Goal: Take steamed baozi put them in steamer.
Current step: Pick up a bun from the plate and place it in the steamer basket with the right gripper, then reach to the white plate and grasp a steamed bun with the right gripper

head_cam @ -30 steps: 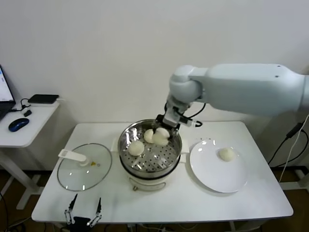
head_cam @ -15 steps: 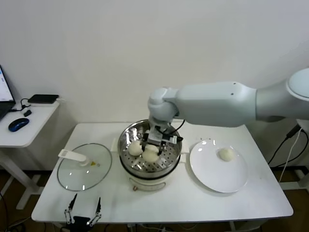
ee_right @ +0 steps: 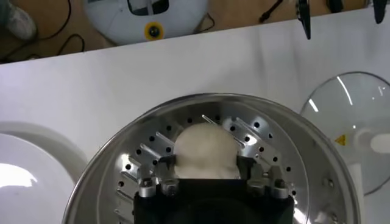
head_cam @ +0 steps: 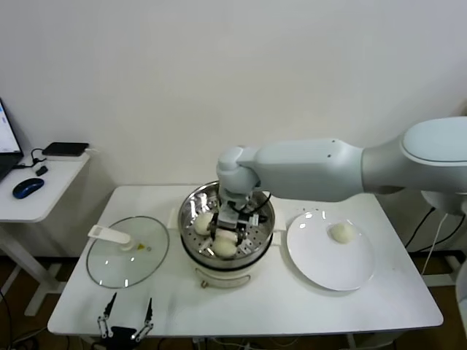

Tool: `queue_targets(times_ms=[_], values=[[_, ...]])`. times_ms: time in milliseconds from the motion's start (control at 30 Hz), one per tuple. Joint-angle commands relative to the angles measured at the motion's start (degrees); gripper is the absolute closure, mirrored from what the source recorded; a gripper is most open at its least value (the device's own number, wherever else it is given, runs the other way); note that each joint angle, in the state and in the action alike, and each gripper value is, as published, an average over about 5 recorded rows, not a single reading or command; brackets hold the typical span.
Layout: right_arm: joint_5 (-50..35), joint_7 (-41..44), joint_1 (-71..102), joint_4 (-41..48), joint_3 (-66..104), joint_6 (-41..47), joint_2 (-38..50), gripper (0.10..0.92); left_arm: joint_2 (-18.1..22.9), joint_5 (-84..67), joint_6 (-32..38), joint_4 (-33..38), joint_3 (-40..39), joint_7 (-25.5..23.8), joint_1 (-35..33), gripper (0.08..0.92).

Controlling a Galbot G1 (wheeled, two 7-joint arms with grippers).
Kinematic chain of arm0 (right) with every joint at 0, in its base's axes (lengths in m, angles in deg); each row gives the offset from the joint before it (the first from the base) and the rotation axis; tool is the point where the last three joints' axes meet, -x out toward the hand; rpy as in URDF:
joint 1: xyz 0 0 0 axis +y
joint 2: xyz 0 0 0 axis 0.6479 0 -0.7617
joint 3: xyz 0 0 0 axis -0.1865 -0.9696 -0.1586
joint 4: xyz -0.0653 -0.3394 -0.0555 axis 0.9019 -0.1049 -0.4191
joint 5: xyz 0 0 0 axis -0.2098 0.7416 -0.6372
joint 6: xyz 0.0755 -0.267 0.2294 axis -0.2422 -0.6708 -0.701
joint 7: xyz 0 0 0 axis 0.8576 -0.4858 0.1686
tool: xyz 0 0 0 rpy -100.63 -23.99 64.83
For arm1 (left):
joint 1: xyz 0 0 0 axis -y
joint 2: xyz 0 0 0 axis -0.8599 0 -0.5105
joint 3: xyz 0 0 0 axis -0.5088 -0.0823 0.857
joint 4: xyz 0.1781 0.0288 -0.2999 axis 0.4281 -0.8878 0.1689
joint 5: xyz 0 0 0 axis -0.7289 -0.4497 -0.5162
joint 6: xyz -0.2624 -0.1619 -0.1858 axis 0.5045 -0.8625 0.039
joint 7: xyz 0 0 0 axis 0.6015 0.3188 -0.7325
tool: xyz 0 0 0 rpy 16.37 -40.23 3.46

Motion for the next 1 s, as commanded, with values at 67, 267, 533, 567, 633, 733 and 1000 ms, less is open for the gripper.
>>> queue_targets(times_ms=[67, 267, 533, 567, 633, 733, 1000], values=[[-6.21, 2.05, -2.43, 3.84, 0.92, -2.08, 1.44, 0.249, 0.13, 0.02, -0.02, 0.32, 0.05, 0.03, -0.23, 0.177], [-18.22, 9.81, -11.77, 7.39, -4.00, -1.19, 7.64, 0.204, 0.19, 0.23, -0.05, 0.30, -0.13, 0.01, -0.41, 0.177], [-19.85, 13.11, -14.92, 12.01, -14.13, 8.02, 18.66, 0.203, -0.03, 0.37, -0.01, 0.19, -0.26, -0.02, -0.52, 0.177], [-19.03, 12.98, -14.38, 12.32, -14.72, 9.01, 20.01, 0.203, -0.06, 0.37, -0.03, 0.22, -0.29, -0.04, -0.50, 0.177], [-16.71, 12.27, -12.86, 12.81, -14.93, 10.83, 22.30, 0.203, -0.09, 0.38, -0.10, 0.28, -0.37, -0.09, -0.46, 0.177], [-13.39, 10.72, -10.22, 14.02, -14.46, 13.52, 25.41, 0.203, -0.12, 0.38, -0.19, 0.25, -0.43, -0.14, -0.33, 0.177], [-4.48, 8.12, 0.03, 19.02, -6.82, 15.30, 31.74, 0.203, -0.22, 0.59, -0.34, -0.46, -0.52, -0.22, 0.00, 0.177]])
